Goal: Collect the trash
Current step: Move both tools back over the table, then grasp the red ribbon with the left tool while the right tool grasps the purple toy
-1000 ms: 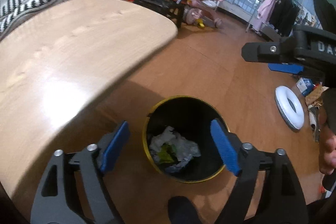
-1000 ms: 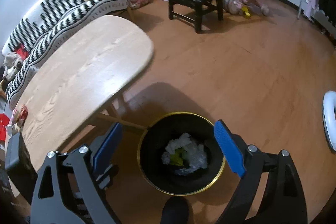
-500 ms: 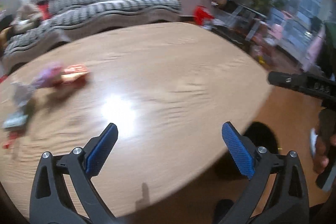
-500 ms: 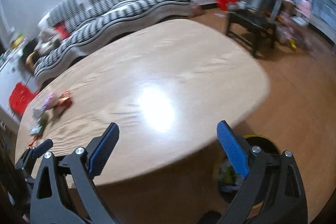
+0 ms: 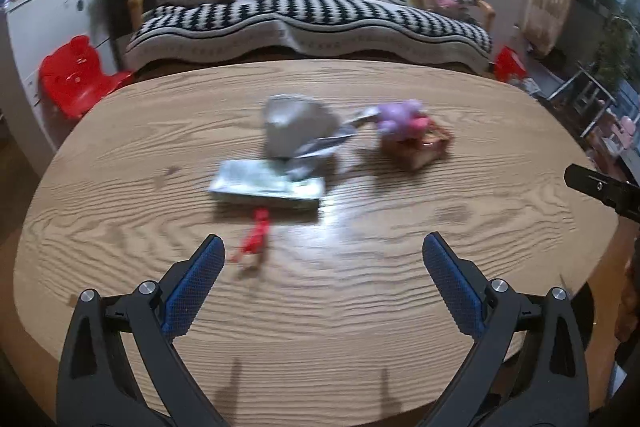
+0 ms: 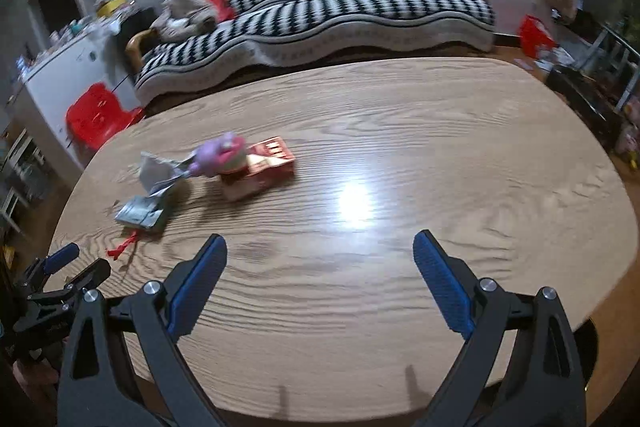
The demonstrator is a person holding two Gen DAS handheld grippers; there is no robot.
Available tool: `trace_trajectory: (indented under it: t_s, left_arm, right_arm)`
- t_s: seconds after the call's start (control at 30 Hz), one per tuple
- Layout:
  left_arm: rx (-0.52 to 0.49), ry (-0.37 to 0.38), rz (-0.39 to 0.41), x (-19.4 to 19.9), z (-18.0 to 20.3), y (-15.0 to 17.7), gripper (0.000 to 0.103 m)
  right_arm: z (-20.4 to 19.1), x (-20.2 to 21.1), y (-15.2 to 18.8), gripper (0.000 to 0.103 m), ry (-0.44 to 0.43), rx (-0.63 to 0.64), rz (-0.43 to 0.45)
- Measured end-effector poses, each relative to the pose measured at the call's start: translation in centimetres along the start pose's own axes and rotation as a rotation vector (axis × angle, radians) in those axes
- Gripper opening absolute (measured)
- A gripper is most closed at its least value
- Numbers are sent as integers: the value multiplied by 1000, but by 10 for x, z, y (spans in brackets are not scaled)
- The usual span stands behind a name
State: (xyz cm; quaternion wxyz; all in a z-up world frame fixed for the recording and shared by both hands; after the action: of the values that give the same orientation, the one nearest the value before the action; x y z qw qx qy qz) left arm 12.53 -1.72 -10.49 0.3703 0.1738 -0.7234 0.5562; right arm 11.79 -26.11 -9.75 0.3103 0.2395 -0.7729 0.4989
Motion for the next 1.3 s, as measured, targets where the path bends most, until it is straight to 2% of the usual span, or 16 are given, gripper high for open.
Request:
trace_trajectory:
  t_s: [0.2, 0.57, 0.97, 1.1, 1.17, 1.23, 1.27, 1.3]
  left_arm:
    - [7, -28, -33, -12, -36, 16, 96]
    - [14, -13, -76, -49, -38, 27, 96]
    - [-18, -3, -118, -75, -35, 31, 94]
    - [-5, 5, -124, -82, -33, 29, 82]
    - [-12, 4, -122, -82, -32, 27, 72]
    - [-20, 11, -117, -80, -29, 25, 55]
    - [-23, 11, -117, -79, -28, 25, 51]
    - [-29, 11, -118, -79, -26, 25, 39]
  right_arm:
    - [-38, -33, 7, 95, 0, 93, -10]
    - [-80, -85, -5, 95, -58, 80, -45]
    - [-113, -138, -16, 95, -31, 109, -43]
    - [-119, -151, -17, 95, -29, 111, -46]
    - [-121, -156, -18, 91, -29, 109, -49]
    - [-122, -161, -18, 76, -26, 109, -56]
    - [-122, -162, -17, 72, -17, 116, -55]
    - [-122, -162, -18, 69, -11, 126, -45]
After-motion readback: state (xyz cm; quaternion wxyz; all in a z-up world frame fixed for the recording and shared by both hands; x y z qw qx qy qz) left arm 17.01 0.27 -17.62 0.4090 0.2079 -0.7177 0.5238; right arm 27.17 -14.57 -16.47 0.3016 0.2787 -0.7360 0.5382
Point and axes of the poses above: each gripper's, at about its wrist camera, not at the fingertips, and x roughly against the way its jaws point, z to its right, y to its underside, the point moved 10 cm from there along -x, roughly the way its jaws point, and after that the axes turned 13 degrees about -x, right-handed, at the moved point
